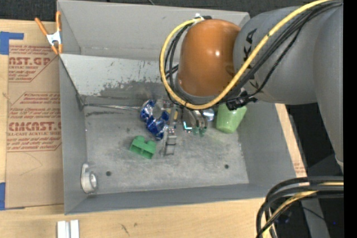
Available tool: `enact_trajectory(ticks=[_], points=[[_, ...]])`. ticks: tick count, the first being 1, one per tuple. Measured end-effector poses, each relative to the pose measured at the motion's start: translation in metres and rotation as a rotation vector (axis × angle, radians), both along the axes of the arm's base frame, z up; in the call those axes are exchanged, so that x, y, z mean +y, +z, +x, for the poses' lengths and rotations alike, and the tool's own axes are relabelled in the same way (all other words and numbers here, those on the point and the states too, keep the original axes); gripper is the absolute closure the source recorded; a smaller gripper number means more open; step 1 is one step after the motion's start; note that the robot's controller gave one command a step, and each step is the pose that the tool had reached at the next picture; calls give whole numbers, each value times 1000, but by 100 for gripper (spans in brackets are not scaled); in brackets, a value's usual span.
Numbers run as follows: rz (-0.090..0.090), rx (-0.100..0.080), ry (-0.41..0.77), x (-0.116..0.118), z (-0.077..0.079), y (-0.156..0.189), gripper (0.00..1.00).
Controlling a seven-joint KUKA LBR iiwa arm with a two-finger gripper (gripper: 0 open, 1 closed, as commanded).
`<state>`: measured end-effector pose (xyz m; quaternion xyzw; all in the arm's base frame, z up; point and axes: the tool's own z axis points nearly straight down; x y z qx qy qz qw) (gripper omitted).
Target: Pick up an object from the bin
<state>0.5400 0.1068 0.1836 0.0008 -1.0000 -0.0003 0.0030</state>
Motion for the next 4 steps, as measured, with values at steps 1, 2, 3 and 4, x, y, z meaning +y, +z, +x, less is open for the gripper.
enact_trajectory(ticks=[1,2,3,4], points=[[0,1,-17,8,-12,-118,0],[1,-8,-53,6,-15,-82,0],[0,-6,-196,7,-10,-84,0],[-1,-3,-403,8,-20,-115,0]])
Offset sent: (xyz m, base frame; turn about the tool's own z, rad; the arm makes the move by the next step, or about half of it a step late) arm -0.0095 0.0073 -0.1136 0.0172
